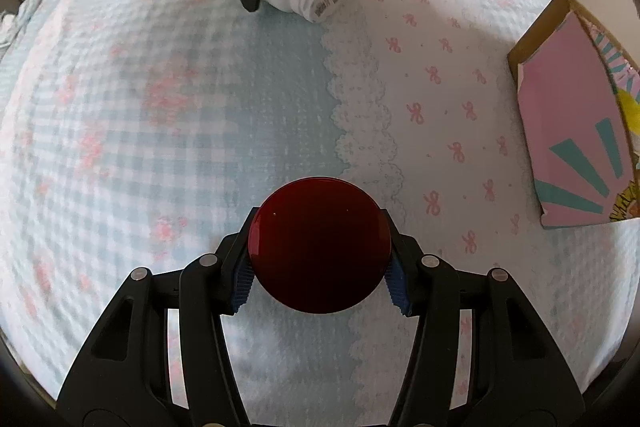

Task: Organize rigid objects
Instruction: 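Grasp the red-capped bottle with the left gripper while the right grasps the white pill bottle, then carry the red-capped bottle and white pill bottle over the cardboard box with both grippers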

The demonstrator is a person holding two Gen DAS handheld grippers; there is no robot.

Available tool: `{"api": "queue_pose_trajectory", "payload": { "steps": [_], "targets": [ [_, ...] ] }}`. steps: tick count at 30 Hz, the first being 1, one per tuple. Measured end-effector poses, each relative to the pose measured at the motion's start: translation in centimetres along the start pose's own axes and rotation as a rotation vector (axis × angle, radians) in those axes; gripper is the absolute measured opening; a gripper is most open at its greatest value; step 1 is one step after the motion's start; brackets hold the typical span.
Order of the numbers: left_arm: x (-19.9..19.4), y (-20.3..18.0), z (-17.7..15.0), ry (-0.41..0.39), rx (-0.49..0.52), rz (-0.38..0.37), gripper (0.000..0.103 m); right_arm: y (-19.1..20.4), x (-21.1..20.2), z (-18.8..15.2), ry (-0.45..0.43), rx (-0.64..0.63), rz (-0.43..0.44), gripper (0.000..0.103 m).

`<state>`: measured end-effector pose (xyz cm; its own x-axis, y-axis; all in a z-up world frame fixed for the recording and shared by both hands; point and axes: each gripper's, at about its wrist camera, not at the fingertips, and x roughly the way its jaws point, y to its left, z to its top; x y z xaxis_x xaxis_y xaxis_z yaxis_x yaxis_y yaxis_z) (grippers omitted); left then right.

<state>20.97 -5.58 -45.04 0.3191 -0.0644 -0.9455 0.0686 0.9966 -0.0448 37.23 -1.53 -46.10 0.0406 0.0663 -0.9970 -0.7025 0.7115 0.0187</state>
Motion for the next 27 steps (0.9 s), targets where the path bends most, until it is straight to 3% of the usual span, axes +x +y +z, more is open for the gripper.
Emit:
{"api": "queue_pose_trajectory", "payload": {
  "steps": [8, 17, 27],
  "targets": [
    [-4.7, 1.0, -0.5, -0.060, -0.045, 0.009, 0.051, 0.8, -5.1, -2.6, -0.078, 0.029, 0.032, 0.046],
    [-13.4, -0.6, 0.8, -0.143, -0.055, -0.016, 0.051, -0.4, -13.6, -8.1, -0.203, 0.147, 0.069, 0.046],
    [-21.7, -5.8, 2.9, -0.216, -0.018, -0.101, 0.051, -1.4, -22.5, -21.5, -0.304, 0.389, 0.065, 0.046]
  ]
}}
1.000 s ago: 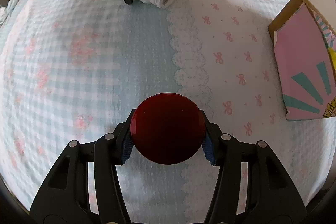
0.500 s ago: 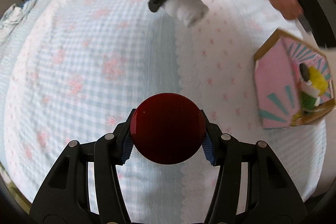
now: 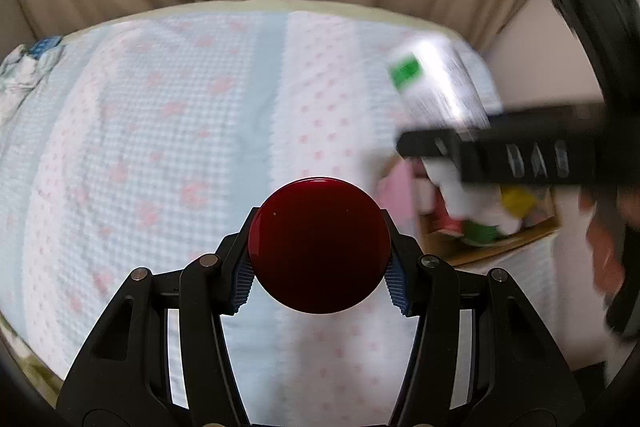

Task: Organize rigid objects
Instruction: 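Carry the red-capped bottle and white pill bottle over the cardboard box with both grippers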

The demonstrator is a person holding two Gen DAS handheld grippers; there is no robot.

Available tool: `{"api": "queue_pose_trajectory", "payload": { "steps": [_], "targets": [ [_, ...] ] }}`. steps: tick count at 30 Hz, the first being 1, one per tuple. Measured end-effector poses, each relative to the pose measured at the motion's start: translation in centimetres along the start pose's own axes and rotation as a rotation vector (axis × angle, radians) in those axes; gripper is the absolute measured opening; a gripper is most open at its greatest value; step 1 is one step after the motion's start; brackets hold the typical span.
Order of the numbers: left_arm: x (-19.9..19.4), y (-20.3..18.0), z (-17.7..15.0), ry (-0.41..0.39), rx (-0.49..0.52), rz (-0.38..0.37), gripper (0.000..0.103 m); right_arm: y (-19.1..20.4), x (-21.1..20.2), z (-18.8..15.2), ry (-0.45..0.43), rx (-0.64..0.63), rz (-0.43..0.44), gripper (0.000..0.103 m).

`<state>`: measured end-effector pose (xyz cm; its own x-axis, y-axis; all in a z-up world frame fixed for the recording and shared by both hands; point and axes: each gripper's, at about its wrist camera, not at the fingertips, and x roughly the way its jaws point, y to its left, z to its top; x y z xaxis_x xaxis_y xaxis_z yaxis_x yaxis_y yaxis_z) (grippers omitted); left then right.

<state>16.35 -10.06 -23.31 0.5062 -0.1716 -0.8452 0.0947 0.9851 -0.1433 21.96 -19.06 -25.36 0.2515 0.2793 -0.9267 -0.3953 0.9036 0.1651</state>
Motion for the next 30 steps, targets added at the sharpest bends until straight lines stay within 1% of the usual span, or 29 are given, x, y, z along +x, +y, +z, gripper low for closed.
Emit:
{"api": "queue_pose_trajectory", "payload": {
  "steps": [2, 4, 7, 9, 12, 16, 21, 24, 30],
  "targets": [
    [-0.9, -2.1, 0.9, -0.012, 0.020, -0.017, 0.051, -1.8, -2.3, -2.0, -0.021, 0.043, -0.035, 0.046],
    [-1.5, -4.1, 1.4, -0.021, 0.048, -0.036, 0.051, -3.5, -4.1, -3.4, -0.035, 0.076, -0.061, 0.046],
    [-1.7, -6.6, 2.3, -0.022, 0.080, -0.069, 0.051, -6.3, -6.5, -5.9, -0.051, 0.146, -0.077, 0.046],
    [-1.6, -7.8, 2.8, -0.015, 0.083, -0.095, 0.051, -8.4, -7.8, -7.6, -0.058, 0.177, -0.114, 0.046],
    [-0.5, -10.0, 3.4, 0.003, 0.101, -0.129, 0.051, -10.8, -8.8, -9.4, -0.051, 0.194, -0.158, 0.046],
    [1.4, -12.5, 3.7, 0.036, 0.136, -0.151, 0.051, -14.4, -10.2, -11.6, -0.043, 0.248, -0.179, 0.046],
    [4.8, -15.4, 3.5, 0.090, 0.174, -0.159, 0.051, -17.6, -9.8, -13.0, -0.032, 0.325, -0.185, 0.046],
    [7.0, -16.0, 3.1, 0.124, 0.180, -0.160, 0.051, -19.6, -8.5, -13.4, -0.009, 0.358, -0.181, 0.046],
    [12.2, -16.8, 1.7, 0.209, 0.198, -0.135, 0.051, -22.5, -5.3, -14.3, 0.031, 0.405, -0.165, 0.046]
  ]
}}
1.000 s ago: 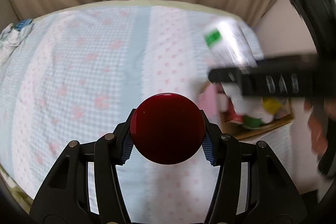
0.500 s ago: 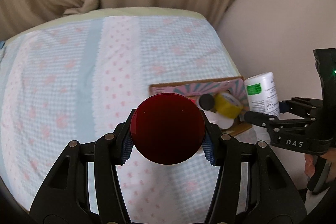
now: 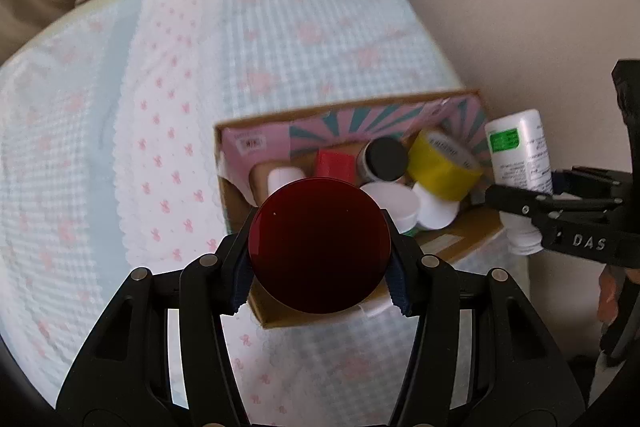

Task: Organize rigid objects
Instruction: 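Carry the red-capped bottle and white pill bottle over the cardboard box with both grippers, then open both grippers to drop the two bottles into the box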

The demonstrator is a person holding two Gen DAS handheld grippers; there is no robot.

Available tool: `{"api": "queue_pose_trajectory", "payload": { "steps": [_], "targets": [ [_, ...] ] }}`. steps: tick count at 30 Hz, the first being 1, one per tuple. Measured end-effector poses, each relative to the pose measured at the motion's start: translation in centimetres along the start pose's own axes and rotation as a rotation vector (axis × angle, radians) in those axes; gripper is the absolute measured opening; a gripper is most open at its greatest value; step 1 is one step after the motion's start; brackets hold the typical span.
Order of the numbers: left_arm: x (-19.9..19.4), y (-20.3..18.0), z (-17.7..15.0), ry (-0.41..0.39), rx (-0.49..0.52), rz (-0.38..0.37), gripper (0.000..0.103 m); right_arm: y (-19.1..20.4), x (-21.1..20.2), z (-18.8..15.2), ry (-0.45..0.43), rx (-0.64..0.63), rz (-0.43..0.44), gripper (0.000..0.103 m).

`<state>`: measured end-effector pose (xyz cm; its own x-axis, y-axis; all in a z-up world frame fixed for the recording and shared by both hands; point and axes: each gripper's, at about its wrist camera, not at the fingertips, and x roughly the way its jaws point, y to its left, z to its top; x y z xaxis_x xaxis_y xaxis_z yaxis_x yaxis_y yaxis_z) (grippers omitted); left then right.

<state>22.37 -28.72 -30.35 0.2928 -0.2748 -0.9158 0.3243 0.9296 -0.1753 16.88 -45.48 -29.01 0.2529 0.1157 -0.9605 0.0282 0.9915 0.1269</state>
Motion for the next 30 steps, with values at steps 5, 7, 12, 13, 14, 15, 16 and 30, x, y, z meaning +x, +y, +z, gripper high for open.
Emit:
{"api": "queue_pose_trajectory", "payload": {
  "steps": [5, 7, 12, 13, 14, 15, 16, 30],
  "targets": [
    [3.5, 0.7, -0.1, 0.064, -0.019, 0.019, 0.051, -1.1, 3.3, 0.5, 0.041, -0.010, 0.029, 0.046],
    [4.7, 1.1, 0.3, 0.081, -0.031, 0.020, 0.051, -1.1, 4.4, 0.7, 0.050, -0.026, 0.043, 0.046],
    [7.0, 1.3, 2.2, 0.099, 0.004, 0.036, 0.051, -1.5, 6.1, 1.1, 0.062, -0.014, 0.070, 0.046],
    [7.3, 1.3, 2.6, 0.098, 0.014, 0.043, 0.051, -1.6, 6.4, 1.2, 0.065, -0.006, 0.078, 0.046],
    [7.5, 1.4, 2.9, 0.098, 0.016, 0.045, 0.051, -1.6, 6.8, 1.4, 0.071, 0.005, 0.090, 0.046],
    [7.8, 1.4, 3.2, 0.102, 0.017, 0.044, 0.051, -1.5, 7.1, 1.5, 0.075, 0.010, 0.100, 0.046],
    [8.1, 1.5, 3.5, 0.108, 0.019, 0.029, 0.051, -1.4, 7.3, 1.7, 0.080, 0.011, 0.110, 0.046],
    [4.6, 2.3, 5.1, 0.060, 0.032, 0.060, 0.103, -0.7, 4.9, 0.3, -0.019, -0.007, 0.105, 0.103]
  ]
}}
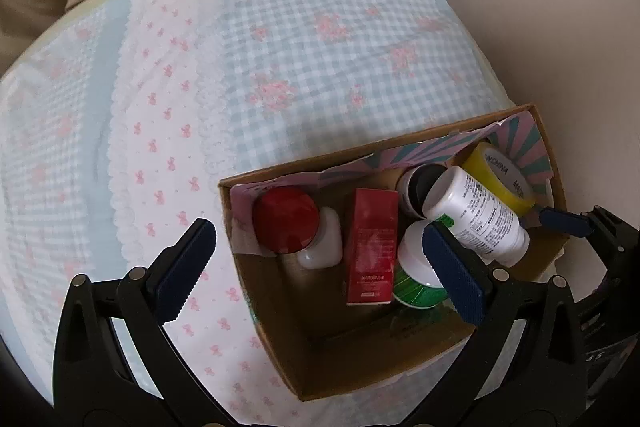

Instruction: Organize rigid objects

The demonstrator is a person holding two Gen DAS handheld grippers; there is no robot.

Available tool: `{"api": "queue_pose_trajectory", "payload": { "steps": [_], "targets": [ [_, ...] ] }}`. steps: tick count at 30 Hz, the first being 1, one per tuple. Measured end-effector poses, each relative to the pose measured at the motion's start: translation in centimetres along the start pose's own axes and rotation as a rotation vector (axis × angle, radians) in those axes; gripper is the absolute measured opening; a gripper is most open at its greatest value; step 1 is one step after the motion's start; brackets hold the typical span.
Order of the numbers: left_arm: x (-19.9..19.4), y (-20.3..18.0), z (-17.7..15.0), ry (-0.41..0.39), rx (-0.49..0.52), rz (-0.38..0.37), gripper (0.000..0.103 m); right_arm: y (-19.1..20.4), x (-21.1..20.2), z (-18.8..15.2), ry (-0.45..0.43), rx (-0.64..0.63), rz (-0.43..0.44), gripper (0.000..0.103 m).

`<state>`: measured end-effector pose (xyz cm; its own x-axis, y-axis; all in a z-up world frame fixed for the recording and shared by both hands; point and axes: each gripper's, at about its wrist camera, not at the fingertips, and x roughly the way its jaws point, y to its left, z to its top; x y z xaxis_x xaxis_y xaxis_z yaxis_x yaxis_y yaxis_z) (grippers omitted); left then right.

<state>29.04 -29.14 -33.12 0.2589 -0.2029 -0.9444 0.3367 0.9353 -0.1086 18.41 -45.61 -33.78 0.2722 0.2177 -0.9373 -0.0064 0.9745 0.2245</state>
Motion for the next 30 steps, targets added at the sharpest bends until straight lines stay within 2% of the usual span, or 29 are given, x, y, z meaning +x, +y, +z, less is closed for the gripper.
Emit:
{"api": "queue_pose_trajectory", "payload": {
  "steps": [8, 15, 23, 30],
  "targets": [
    [-2.1, -0.5, -0.2, -0.036, 0.010, -0.013, 0.103, -0.5, -1.5, -0.5, -0.027, 0.055, -0.011, 0.103],
    [-5.8, -0.2, -1.1, -0.083, 0.001, -0.023, 0.103, 0.7, -3.1, -0.7, -0.053, 0.053, -0.038, 0.103],
    [-14.1, 2.2, -3.2, -0.173, -0.041, -0.015, 0.103, 4.3, -8.9, -1.5, -0.120, 0.056, -0.069, 0.103],
    [-24.1, 6.0, -7.6, -0.263, -0.066, -0.004, 0.103, 11.4, -16.8, -3.3, -0.233, 0.030, -0.095, 0.103]
  ]
}}
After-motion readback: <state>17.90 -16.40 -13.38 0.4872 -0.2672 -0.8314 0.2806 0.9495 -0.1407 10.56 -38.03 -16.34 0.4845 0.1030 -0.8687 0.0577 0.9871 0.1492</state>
